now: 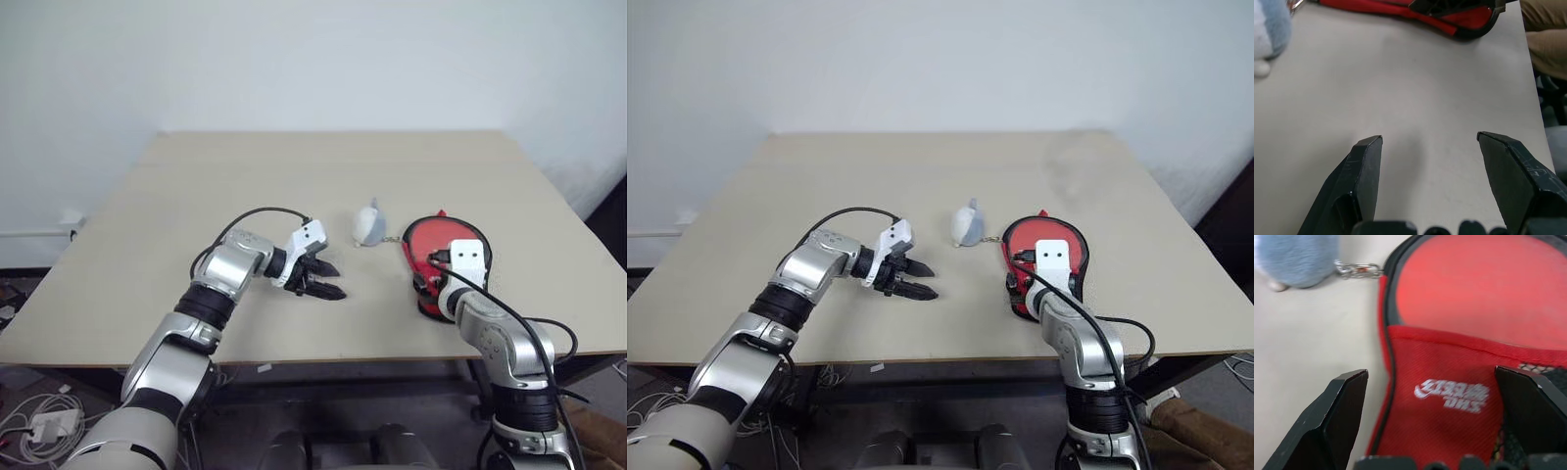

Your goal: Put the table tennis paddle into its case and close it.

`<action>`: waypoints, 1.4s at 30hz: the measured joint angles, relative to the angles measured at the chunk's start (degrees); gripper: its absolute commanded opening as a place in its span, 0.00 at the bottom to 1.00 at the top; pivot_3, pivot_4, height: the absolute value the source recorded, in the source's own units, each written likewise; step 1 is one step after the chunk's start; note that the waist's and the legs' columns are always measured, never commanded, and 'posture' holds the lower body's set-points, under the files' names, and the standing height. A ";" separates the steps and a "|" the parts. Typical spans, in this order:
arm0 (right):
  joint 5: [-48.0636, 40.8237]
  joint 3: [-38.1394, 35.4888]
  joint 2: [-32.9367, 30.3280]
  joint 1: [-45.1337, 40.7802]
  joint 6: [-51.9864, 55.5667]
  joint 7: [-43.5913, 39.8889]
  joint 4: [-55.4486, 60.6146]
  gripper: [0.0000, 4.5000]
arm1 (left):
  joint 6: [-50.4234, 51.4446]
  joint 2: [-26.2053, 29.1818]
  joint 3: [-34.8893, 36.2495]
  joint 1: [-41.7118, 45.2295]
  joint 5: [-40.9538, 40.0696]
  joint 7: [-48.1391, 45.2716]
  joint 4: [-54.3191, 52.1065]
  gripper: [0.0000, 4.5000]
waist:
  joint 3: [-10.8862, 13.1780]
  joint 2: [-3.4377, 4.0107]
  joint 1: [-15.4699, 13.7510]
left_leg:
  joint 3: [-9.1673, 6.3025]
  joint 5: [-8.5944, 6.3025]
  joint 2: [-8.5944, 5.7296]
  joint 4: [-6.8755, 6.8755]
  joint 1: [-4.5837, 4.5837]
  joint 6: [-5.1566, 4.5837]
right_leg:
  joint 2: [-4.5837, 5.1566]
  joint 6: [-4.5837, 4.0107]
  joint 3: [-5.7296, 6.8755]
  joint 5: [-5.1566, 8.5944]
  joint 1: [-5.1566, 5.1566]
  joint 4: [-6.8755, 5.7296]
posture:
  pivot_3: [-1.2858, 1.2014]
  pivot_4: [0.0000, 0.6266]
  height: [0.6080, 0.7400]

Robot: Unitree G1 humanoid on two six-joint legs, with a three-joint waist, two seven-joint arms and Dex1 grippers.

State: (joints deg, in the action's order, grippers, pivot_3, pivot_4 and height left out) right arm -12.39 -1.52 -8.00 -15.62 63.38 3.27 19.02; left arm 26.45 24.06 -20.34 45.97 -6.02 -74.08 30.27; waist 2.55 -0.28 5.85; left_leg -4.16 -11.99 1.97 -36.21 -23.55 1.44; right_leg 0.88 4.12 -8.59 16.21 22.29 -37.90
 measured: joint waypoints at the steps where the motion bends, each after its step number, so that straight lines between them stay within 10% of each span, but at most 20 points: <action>1: -0.05 0.38 0.03 0.00 0.49 -0.56 0.49 1.00 | -0.59 -0.07 -0.02 0.00 0.52 0.21 0.02 0.72 | 0.00 0.00 -0.01 | 0.00 0.00 0.00 0.00 0.00 0.00 | 0.00 0.00 0.00 0.00 0.00 0.00 | 0.52 0.00 1.00; 42: -0.57 -0.53 -6.35 -0.54 4.31 -11.33 0.65 1.00 | -13.08 -2.40 5.09 -3.73 -0.78 2.80 -0.46 0.72 | -0.05 -0.09 -0.22 | -0.05 0.00 -0.01 -0.14 0.01 -0.01 | 0.01 0.01 0.07 0.00 -0.12 0.00 | 0.52 0.00 1.00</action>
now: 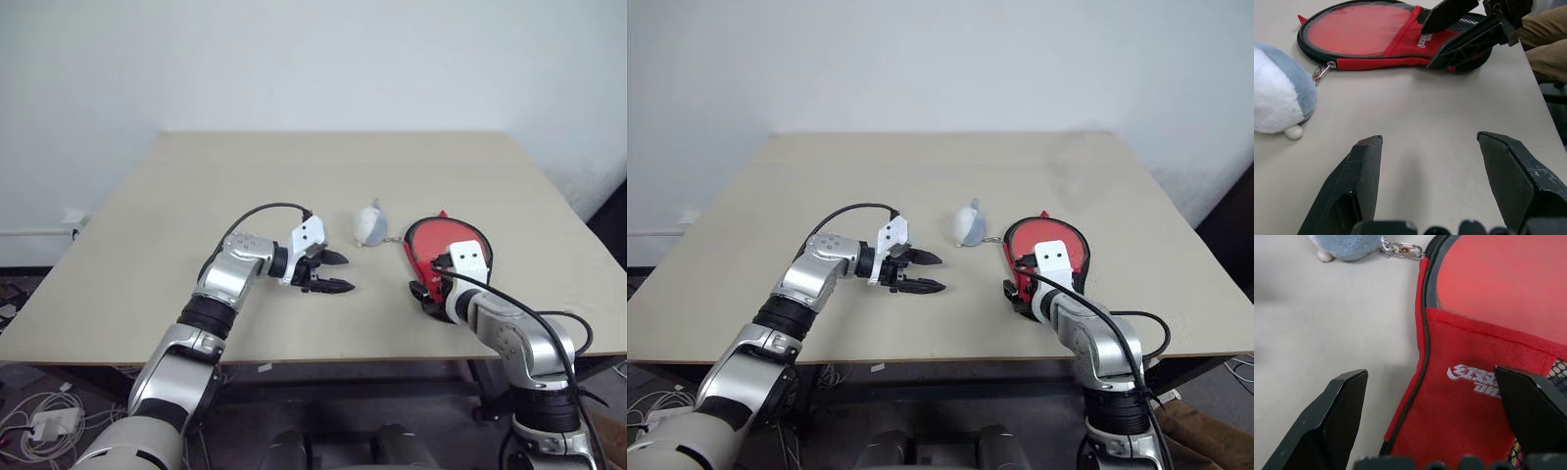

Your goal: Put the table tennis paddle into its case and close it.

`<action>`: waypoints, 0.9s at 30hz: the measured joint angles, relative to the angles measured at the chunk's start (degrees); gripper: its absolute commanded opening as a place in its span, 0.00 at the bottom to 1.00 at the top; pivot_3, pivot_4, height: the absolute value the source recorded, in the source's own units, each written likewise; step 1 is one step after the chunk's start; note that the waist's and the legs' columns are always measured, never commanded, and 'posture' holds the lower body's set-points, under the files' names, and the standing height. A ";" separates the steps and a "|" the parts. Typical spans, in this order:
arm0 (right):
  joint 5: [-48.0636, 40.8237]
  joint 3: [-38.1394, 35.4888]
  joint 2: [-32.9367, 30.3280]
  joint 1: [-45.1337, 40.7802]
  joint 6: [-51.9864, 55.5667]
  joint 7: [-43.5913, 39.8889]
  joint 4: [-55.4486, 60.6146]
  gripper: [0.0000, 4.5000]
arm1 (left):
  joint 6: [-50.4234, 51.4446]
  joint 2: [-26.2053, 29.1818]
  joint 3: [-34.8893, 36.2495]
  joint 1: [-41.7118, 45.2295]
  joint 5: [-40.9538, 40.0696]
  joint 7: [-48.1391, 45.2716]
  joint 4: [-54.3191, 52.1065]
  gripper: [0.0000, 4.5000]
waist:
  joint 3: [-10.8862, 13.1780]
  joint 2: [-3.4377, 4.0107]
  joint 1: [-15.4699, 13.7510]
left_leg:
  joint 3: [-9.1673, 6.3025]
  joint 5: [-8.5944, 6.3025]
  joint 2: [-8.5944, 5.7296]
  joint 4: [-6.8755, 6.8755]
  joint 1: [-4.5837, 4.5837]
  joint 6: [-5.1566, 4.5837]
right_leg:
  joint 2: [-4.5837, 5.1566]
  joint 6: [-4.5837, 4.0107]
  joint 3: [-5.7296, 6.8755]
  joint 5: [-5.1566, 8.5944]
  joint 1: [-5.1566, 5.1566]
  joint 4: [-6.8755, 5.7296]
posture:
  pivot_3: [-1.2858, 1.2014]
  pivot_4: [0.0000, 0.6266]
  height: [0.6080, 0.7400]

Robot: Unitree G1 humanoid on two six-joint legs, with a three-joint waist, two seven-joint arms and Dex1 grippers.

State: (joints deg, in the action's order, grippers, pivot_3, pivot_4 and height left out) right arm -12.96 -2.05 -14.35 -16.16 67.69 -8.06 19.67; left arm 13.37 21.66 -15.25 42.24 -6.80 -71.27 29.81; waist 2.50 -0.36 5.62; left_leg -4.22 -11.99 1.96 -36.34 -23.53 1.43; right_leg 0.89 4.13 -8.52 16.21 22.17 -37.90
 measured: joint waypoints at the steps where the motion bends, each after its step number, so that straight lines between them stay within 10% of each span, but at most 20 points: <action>1: 0.01 0.20 0.36 -0.05 0.02 0.19 -0.02 1.00 | 0.00 -0.01 0.00 -0.12 0.00 0.19 0.00 0.72 | 0.00 0.00 0.00 | 0.00 0.00 0.00 0.00 0.00 0.00 | 0.00 0.00 0.00 0.00 0.00 0.00 | 0.52 0.00 1.00; 19: 3.53 7.55 0.31 -1.48 3.42 2.04 -2.39 1.00 | 0.04 -0.20 0.01 -0.78 -0.02 3.05 -0.80 0.72 | -0.11 -0.18 -0.31 | -0.19 -0.01 0.00 -0.21 0.04 0.00 | 0.01 0.00 0.22 0.00 -0.26 0.04 | 0.52 0.00 1.00; 27: 4.76 7.04 -1.23 -1.83 4.24 2.66 -3.27 0.50 | 0.04 -0.19 0.08 -0.77 -0.02 3.90 -1.03 0.73 | -0.19 -0.27 -1.52 | -0.26 -0.01 -0.02 -0.34 0.10 0.00 | 0.01 0.00 0.29 0.00 -0.39 0.04 | 0.52 0.00 1.00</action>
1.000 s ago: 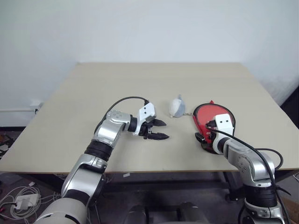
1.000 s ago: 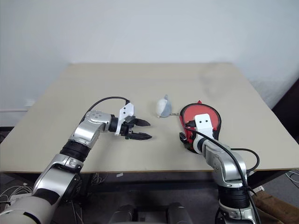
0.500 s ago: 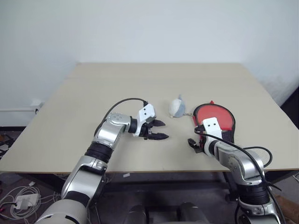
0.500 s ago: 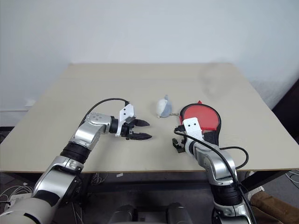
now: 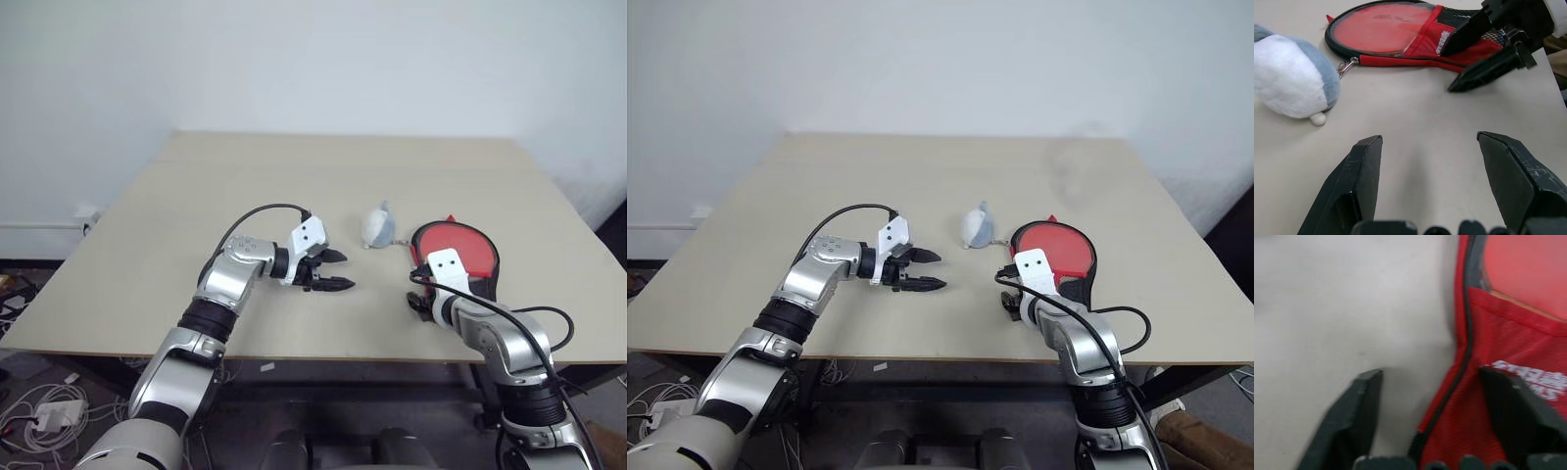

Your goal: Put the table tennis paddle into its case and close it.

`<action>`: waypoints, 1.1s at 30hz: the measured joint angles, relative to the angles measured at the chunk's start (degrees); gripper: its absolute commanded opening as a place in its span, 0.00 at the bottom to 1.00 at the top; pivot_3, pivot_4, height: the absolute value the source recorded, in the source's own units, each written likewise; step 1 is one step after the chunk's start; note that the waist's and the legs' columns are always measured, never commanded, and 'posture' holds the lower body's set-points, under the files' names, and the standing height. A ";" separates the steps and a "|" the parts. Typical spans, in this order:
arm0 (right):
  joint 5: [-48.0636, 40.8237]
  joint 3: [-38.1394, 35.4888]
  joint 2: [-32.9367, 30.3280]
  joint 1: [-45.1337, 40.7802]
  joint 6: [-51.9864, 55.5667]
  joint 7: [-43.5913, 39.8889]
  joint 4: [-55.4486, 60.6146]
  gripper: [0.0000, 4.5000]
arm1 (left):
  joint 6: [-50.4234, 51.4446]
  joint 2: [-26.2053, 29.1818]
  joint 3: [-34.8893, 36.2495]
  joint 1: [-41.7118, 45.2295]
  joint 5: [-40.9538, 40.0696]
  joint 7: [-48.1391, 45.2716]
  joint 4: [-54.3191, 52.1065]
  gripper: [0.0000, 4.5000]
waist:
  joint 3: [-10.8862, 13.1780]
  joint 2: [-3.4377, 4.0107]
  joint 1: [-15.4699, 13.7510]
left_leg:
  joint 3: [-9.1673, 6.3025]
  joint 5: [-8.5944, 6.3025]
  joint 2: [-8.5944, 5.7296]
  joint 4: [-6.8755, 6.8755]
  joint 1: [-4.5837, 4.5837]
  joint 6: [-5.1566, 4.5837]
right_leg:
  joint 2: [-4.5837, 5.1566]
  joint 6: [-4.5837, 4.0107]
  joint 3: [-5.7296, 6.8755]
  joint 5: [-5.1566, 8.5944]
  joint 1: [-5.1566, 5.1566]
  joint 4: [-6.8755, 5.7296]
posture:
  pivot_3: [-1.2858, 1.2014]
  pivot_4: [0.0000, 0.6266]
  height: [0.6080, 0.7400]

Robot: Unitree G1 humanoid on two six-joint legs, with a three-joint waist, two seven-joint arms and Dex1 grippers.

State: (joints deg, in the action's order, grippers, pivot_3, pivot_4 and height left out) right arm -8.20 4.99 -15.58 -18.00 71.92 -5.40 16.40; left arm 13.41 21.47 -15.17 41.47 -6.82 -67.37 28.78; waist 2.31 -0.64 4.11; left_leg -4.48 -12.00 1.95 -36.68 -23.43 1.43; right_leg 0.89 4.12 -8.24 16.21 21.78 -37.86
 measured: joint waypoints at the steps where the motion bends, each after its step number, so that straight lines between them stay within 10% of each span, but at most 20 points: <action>1: 0.33 0.10 -0.24 -0.18 0.08 0.26 -0.31 0.43 | -0.04 0.00 0.02 0.00 0.00 0.15 0.06 0.73 | -0.01 -0.02 -0.01 | -0.02 0.00 0.00 -0.02 0.00 0.00 | 0.00 0.00 0.02 0.00 -0.03 0.00 | 0.52 0.00 1.00; 6: 0.99 1.04 -1.75 -0.59 0.21 0.34 -0.78 0.43 | -0.25 -0.01 0.04 0.00 0.00 0.24 0.08 0.73 | -0.02 -0.03 -0.04 | -0.18 0.00 -0.03 -0.07 0.00 0.00 | 0.00 0.00 0.14 0.00 -0.13 0.04 | 0.52 0.00 1.00; 14: 1.49 1.99 -3.01 -0.97 0.55 0.24 -0.99 0.01 | -0.63 -0.01 0.03 0.01 0.10 0.65 0.09 0.73 | -0.04 -0.06 -0.03 | -0.37 0.00 -0.05 -0.12 0.01 0.01 | 0.02 0.00 0.32 0.01 -0.25 0.08 | 0.52 0.00 1.00; 33: -12.48 -8.34 -1.25 -0.97 7.90 -13.65 10.30 0.01 | 2.84 0.44 3.65 4.47 -1.61 -0.16 3.15 0.73 | 0.13 0.22 0.36 | -0.44 0.00 -0.05 0.08 -0.09 0.00 | -0.02 0.00 0.37 0.01 0.01 0.03 | 0.52 0.00 1.00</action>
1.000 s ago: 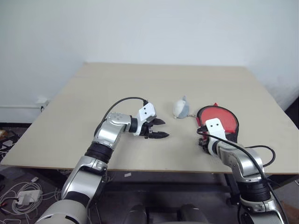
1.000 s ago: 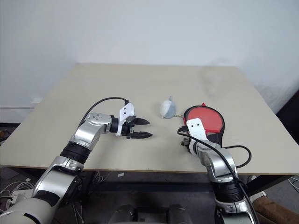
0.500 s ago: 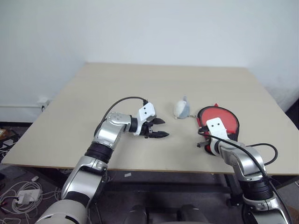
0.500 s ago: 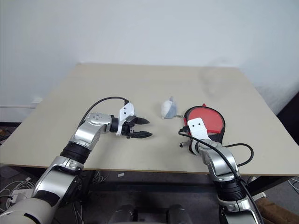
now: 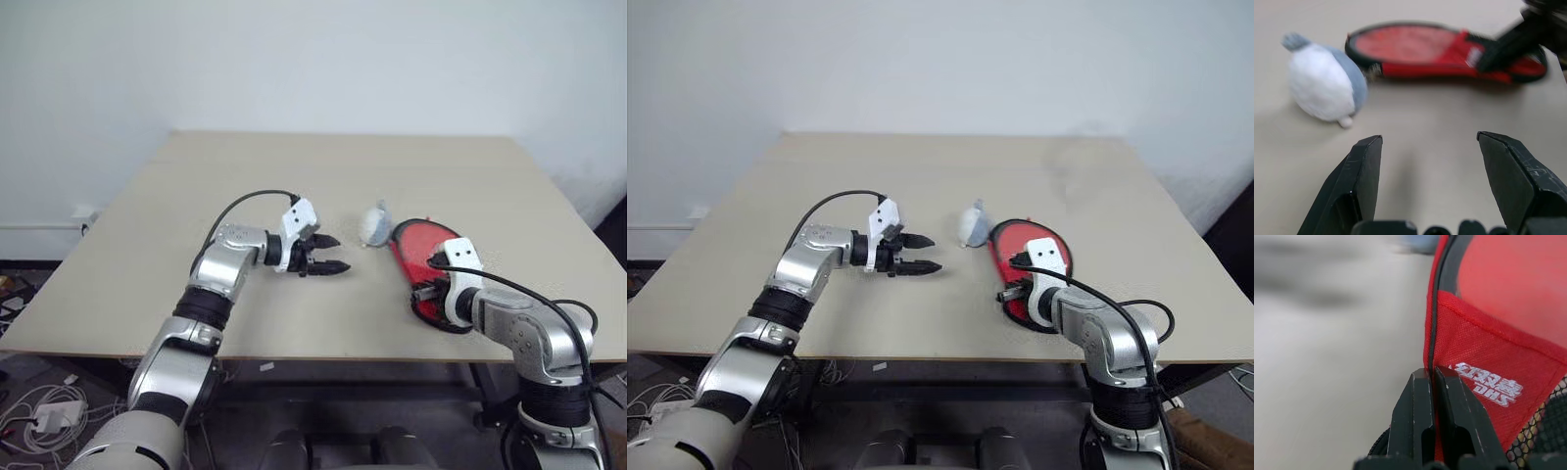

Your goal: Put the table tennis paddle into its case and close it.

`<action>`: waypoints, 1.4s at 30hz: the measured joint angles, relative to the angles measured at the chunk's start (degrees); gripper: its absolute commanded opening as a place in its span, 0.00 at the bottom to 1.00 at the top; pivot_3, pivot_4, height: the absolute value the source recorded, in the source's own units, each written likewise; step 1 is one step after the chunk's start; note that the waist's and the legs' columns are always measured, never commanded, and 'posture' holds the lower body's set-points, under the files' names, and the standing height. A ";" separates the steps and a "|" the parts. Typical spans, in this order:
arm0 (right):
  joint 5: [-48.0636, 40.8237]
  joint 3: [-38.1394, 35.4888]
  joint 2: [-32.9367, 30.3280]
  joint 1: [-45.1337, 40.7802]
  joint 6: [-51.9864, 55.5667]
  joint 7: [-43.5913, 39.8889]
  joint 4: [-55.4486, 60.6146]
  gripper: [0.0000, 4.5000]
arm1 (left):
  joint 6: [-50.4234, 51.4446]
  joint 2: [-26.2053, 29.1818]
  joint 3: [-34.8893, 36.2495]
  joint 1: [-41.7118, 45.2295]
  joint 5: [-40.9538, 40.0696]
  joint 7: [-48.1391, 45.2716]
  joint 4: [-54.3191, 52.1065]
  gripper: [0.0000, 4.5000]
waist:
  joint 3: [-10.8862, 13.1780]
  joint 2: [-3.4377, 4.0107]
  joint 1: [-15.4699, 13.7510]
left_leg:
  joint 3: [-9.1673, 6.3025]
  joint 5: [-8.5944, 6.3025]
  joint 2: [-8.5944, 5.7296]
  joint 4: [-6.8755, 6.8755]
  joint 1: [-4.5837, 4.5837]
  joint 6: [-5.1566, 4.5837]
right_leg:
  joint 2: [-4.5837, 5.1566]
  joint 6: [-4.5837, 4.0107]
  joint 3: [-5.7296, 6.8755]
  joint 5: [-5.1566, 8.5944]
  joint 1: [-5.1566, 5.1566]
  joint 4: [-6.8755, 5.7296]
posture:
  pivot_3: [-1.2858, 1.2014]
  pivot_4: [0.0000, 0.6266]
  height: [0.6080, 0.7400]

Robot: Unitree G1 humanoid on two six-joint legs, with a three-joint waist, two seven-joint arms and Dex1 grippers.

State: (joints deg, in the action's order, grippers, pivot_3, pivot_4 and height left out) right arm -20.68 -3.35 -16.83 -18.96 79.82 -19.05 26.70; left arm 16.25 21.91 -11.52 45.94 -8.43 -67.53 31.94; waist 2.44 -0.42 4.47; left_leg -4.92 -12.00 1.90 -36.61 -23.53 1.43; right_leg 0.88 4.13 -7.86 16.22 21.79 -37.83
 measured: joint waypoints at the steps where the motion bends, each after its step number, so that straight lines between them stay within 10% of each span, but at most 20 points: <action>1: -0.73 0.50 -0.17 0.10 0.30 -0.65 0.53 0.01 | 0.10 0.00 0.31 0.13 -0.39 -0.30 0.00 0.73 | 0.00 0.00 -0.02 | 0.01 0.00 0.00 0.00 0.00 0.00 | 0.00 0.00 0.00 0.00 0.00 0.00 | 0.52 0.00 1.00; 28: -12.91 8.02 -3.80 4.95 2.44 -7.73 7.29 0.01 | 3.08 0.74 0.93 0.48 -1.55 -4.23 -1.80 0.73 | 0.03 -0.01 -0.29 | 0.02 0.00 0.00 -0.04 -0.04 0.01 | 0.02 -0.01 -0.01 0.01 0.04 0.00 | 0.52 0.00 1.00; 40: -14.20 8.09 -5.62 6.22 -0.59 -7.11 9.96 0.85 | 2.57 0.78 0.90 0.50 -1.30 -4.63 -0.72 0.73 | 0.03 -0.01 -0.36 | 0.01 0.00 0.00 -0.04 -0.05 0.01 | 0.02 -0.01 0.00 0.01 0.03 0.00 | 0.52 0.00 1.00; 42: -15.56 5.63 -6.29 6.08 -2.21 -8.09 12.14 0.85 | 2.58 0.79 0.94 0.70 -1.34 -4.67 -0.22 0.73 | 0.03 -0.02 -0.35 | 0.01 0.00 0.00 -0.05 -0.05 0.00 | 0.02 -0.01 0.00 0.01 0.03 0.00 | 0.52 0.00 1.00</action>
State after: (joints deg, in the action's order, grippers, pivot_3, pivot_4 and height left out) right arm -36.24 2.28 -23.12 -12.88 77.62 -27.14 38.84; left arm 18.83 22.69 -10.58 46.64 -9.77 -72.19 31.72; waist 2.48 -0.44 4.12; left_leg -4.91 -12.00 1.90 -36.66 -23.58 1.44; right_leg 0.89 4.12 -7.87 16.23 21.82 -37.83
